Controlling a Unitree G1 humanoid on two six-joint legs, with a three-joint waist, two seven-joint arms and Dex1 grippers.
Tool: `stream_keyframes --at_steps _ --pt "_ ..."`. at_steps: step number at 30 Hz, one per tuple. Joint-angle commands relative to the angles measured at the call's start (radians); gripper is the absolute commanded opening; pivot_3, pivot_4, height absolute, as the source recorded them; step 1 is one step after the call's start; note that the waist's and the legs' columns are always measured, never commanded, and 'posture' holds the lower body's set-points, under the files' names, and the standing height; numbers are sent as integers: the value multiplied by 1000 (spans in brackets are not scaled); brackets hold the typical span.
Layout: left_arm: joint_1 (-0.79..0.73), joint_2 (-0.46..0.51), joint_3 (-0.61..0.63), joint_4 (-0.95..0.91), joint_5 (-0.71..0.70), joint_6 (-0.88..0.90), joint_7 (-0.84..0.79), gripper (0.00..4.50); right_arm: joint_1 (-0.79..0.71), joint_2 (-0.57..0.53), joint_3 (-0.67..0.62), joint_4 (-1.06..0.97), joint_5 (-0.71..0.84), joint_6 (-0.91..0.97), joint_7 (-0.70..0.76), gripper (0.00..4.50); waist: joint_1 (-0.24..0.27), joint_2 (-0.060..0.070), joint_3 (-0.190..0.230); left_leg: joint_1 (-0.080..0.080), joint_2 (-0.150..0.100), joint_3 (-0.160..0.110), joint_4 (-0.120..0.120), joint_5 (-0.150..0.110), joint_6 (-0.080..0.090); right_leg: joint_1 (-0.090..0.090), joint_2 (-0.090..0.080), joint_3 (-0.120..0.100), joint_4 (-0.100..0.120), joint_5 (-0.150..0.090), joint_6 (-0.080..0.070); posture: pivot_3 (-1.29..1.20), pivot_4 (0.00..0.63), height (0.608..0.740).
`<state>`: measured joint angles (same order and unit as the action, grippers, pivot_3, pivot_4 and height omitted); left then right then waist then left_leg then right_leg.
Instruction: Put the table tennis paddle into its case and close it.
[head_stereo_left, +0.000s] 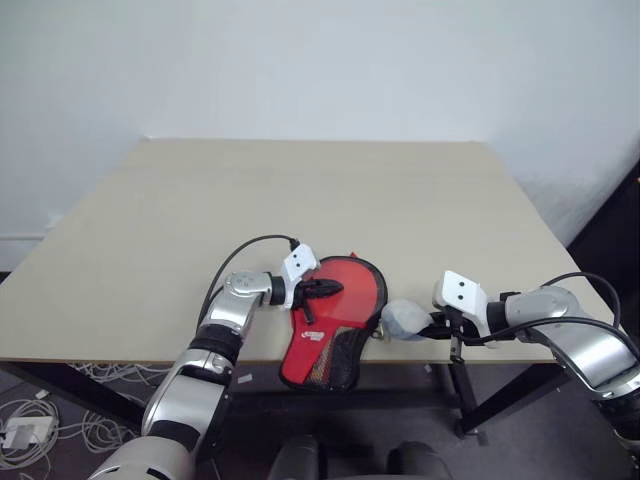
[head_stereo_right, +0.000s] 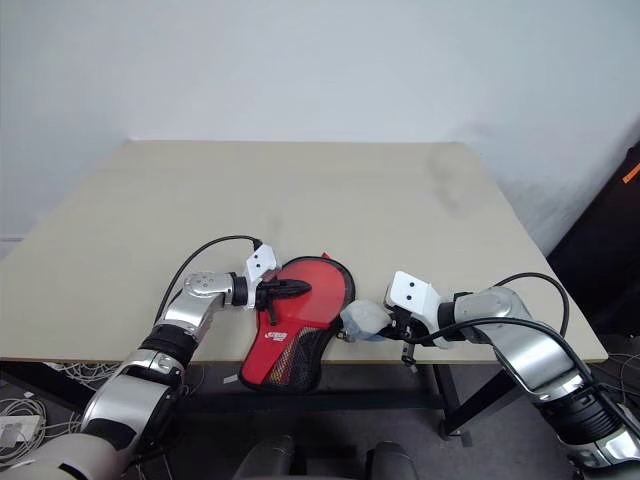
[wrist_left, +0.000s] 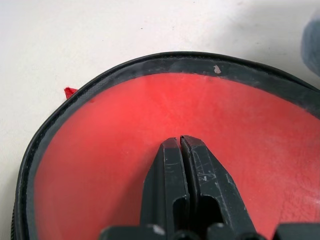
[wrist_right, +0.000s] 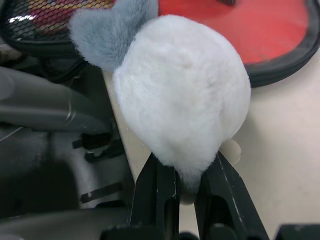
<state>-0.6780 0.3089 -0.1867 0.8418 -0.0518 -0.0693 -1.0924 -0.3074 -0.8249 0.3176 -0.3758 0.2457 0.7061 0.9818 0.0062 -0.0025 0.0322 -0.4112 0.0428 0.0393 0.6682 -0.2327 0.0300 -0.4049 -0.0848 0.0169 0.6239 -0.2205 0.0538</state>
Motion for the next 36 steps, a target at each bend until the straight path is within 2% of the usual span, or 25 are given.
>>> stream_keyframes --at_steps 1,7,15,24,36 --pt "-3 -22 -32 69 46 -16 9 0 -38 31 10 7 -23 -23 -15 32 0 0 0 0 0 0 0 0 0 0 0 0 0 0 0 0 0 740" --pt "-15 -38 -20 118 51 -70 14 0 -63 59 2 48 -34 -23 -27 32 1 0 0 0 0 0 0 0 0 0 0 0 0 0 0 0 0 740" --pt "-20 -47 6 197 42 -80 -11 0 -53 35 -21 22 5 -13 25 32 2 1 -1 0 0 0 0 0 0 0 0 0 0 0 0 0 0 740" --pt "-47 -48 7 268 64 -65 -50 0 89 -114 33 -213 83 -52 216 32 4 1 -5 1 0 0 1 0 0 1 0 0 0 0 0 0 0 740" --pt "-43 -38 6 234 62 -45 -113 0 135 -115 79 -361 102 -14 204 32 4 -5 -11 0 0 0 1 -4 0 0 0 0 -1 -2 2 0 0 740"
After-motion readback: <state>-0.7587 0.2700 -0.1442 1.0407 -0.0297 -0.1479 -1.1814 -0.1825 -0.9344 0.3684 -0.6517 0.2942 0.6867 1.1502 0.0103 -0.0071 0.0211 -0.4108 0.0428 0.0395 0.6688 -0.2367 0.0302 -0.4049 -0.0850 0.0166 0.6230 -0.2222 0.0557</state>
